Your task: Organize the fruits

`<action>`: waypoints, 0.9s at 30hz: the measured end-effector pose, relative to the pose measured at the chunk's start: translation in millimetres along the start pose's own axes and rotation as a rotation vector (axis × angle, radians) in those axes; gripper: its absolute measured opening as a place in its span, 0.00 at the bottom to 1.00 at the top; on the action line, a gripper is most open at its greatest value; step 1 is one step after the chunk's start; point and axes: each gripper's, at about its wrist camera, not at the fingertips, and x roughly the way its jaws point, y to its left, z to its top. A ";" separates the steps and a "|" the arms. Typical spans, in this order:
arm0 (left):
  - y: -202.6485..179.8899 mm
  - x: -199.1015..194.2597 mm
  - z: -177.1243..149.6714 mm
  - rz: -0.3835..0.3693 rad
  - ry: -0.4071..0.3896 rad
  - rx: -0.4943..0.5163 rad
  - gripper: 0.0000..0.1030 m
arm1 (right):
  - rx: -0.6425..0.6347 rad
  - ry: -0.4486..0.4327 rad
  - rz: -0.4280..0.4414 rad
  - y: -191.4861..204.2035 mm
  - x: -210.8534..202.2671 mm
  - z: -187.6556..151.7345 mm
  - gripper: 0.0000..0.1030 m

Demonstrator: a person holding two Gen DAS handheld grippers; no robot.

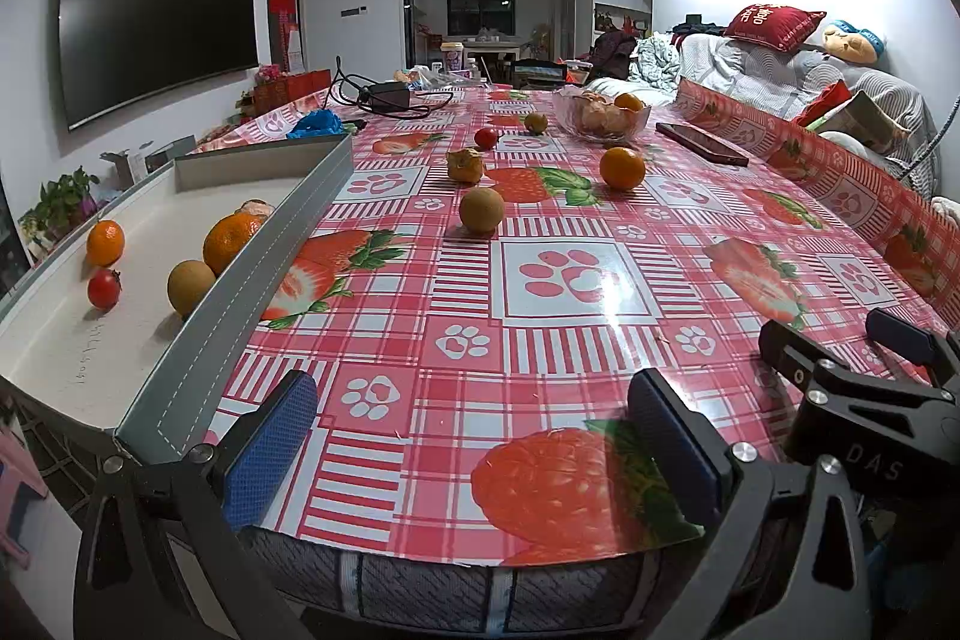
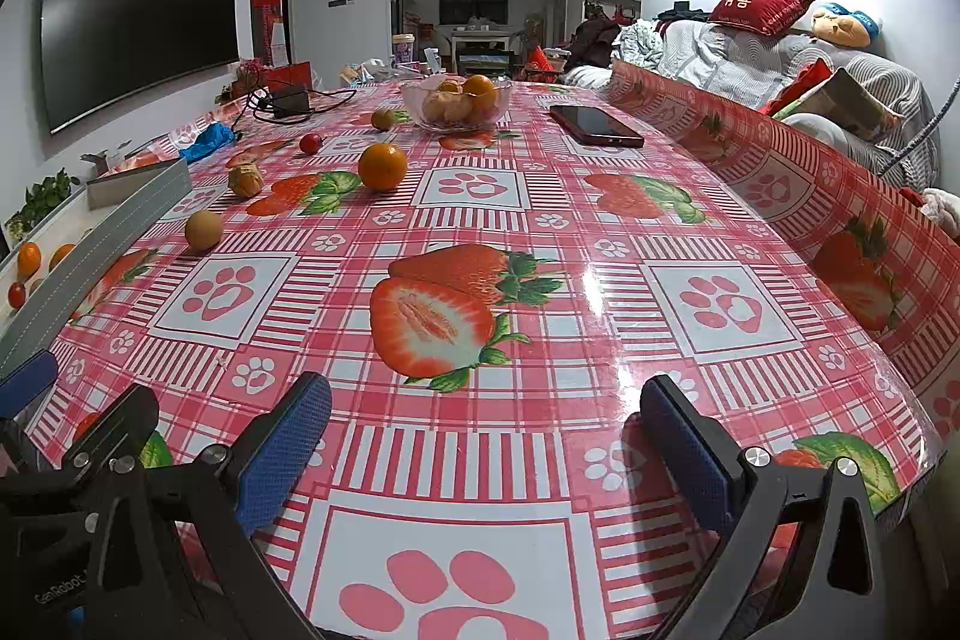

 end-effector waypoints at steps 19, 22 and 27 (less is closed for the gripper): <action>0.2 0.3 0.1 0.000 0.000 0.000 1.00 | 0.000 0.000 0.000 0.7 -0.2 -0.1 1.00; 0.0 0.3 -0.4 0.000 0.001 -0.001 1.00 | 0.000 0.001 0.000 0.9 -0.3 0.0 1.00; 0.2 -0.9 1.8 -0.006 0.021 0.007 1.00 | -0.005 0.031 0.007 0.1 1.5 3.2 1.00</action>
